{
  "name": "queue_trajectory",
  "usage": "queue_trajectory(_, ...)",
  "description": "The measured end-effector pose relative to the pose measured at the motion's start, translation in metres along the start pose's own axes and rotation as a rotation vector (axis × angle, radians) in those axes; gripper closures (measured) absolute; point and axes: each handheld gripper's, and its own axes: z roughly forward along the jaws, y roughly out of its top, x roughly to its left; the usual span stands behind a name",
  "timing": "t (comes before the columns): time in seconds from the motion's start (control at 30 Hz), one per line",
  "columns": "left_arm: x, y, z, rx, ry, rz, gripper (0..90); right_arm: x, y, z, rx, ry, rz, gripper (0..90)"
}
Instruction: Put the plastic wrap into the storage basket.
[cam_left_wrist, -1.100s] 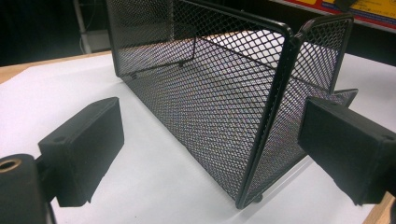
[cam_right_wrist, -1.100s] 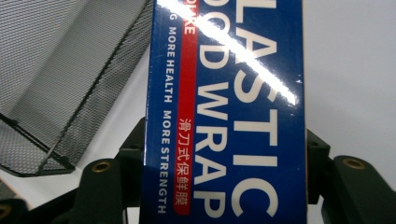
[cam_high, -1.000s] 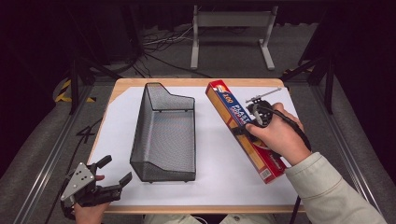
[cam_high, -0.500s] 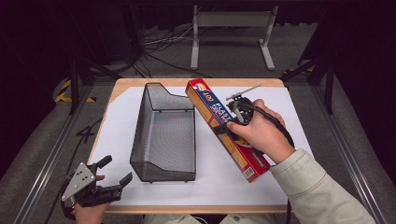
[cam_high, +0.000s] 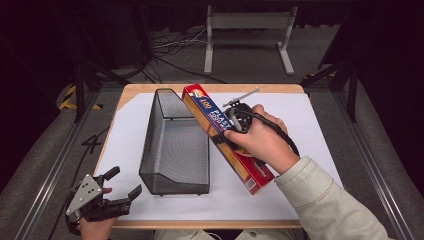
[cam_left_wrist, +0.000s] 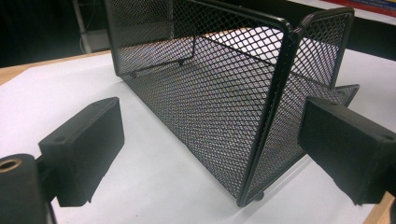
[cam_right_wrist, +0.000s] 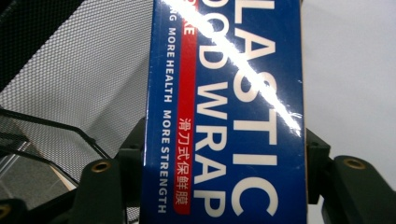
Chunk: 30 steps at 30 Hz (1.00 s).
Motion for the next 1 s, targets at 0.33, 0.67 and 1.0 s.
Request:
queue_trajectory(0.33,0.0,0.0,0.0,0.001,-0.003,0.001,8.1,0.019,0.012,0.015,0.01,0.027,-0.006,39.3)
queue_trajectory(0.67,0.0,0.0,0.0,-0.003,-0.008,0.005,8.1,0.032,0.019,0.031,0.031,0.043,0.011,39.4)
queue_trajectory(1.0,0.001,0.0,0.0,-0.006,-0.008,0.0,8.1,0.041,0.024,0.048,0.048,0.06,0.027,39.3)
